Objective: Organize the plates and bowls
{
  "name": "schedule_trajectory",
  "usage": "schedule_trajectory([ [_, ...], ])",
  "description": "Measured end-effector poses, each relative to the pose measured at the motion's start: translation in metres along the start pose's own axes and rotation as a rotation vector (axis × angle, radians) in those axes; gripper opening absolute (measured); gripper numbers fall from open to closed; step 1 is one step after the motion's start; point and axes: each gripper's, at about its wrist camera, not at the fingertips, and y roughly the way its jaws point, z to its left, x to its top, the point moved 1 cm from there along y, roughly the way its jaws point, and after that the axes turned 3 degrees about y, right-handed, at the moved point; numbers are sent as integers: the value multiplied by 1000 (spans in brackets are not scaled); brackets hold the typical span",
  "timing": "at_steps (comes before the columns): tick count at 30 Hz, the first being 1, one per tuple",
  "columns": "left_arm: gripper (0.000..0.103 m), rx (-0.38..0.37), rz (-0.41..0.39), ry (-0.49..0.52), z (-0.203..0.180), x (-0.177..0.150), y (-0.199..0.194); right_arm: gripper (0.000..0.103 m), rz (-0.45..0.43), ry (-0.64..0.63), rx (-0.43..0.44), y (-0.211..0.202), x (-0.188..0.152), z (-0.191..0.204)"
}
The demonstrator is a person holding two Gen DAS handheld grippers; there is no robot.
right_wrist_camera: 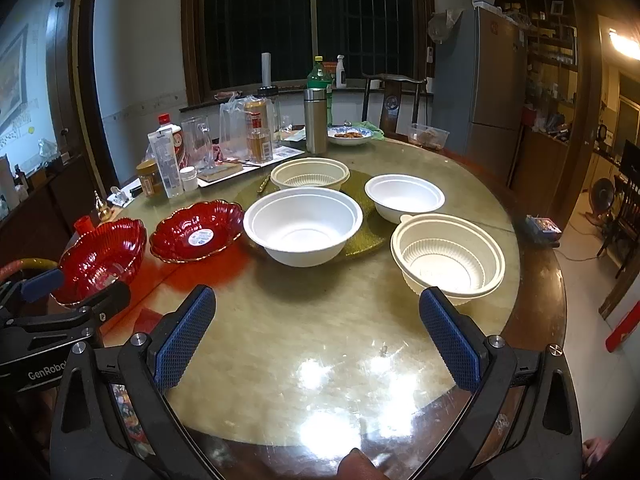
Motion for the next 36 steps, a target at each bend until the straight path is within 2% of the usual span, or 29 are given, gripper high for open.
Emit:
schedule_trajectory([
  [36, 103, 5, -1, -8, 6, -3, -2, 103, -10, -7, 16, -4, 4, 11],
])
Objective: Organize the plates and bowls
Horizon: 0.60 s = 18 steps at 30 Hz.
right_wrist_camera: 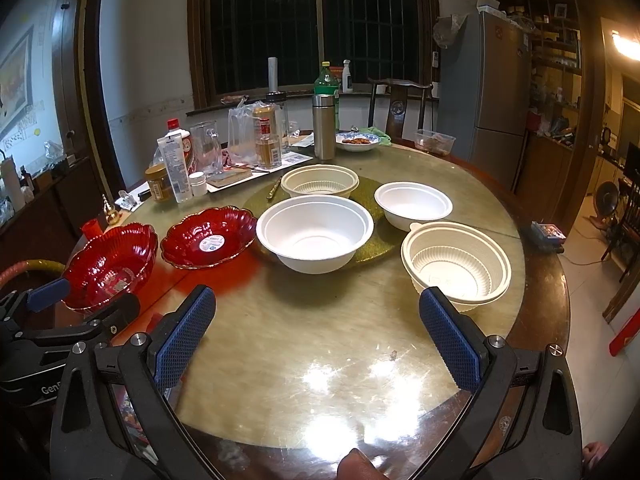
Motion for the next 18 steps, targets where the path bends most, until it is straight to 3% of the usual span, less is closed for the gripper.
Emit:
schedule_trajectory([
  [18, 103, 3, 7, 2, -1, -1, -1, 103, 0, 2, 1, -1, 1, 1],
])
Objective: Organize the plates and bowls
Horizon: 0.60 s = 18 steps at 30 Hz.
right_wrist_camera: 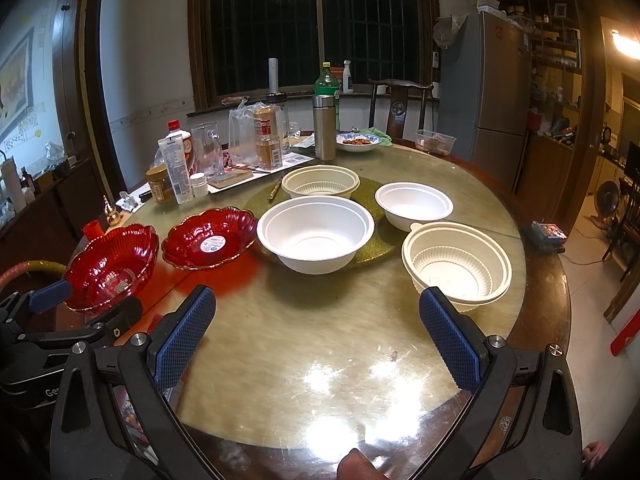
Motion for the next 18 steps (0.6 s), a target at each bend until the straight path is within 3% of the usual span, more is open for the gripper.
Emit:
schedule_trajectory([
  [18, 103, -11, 5, -5, 2, 0, 1, 103, 4, -1, 6, 0, 0, 3],
])
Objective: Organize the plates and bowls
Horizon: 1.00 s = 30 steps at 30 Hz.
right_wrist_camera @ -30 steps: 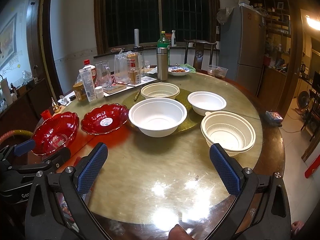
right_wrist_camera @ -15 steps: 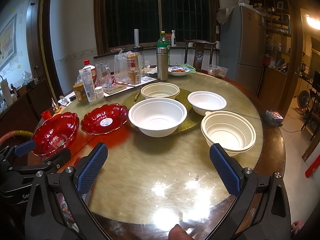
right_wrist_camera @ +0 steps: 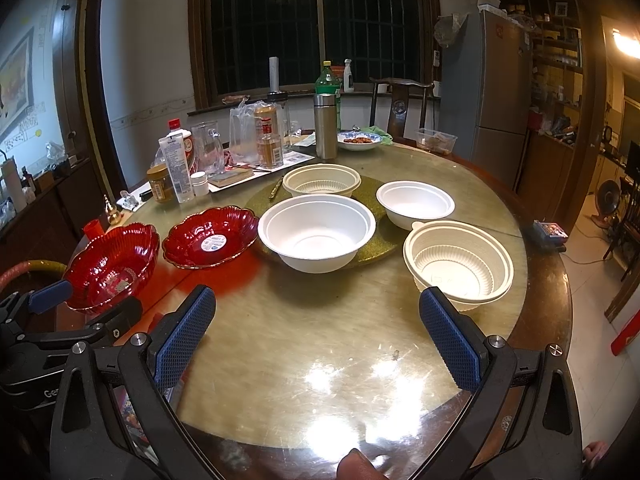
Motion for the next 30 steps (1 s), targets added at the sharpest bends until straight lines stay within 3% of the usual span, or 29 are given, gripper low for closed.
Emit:
schedule_trajectory([
  [3, 103, -34, 17, -37, 14, -3, 0, 103, 29, 2, 46, 5, 0, 6],
  [7, 103, -35, 42, -155, 62, -13, -3, 103, 119, 26, 207, 20, 0, 22],
  [15, 103, 150, 73, -376, 175, -26, 0, 103, 387, 71, 506, 69, -3, 93],
  [19, 103, 188, 97, -408, 205, -22, 11, 103, 447, 60, 522, 96, 0, 134],
  [23, 103, 186, 138, -396, 208, -16, 27, 101, 563, 128, 545, 134, 2, 157],
  [27, 103, 102, 185, -454, 215, -11, 44, 92, 631, 196, 525, 166, 4, 165],
  [30, 102, 131, 178, -486, 221, -6, 49, 80, 653, 220, 523, 182, 4, 171],
])
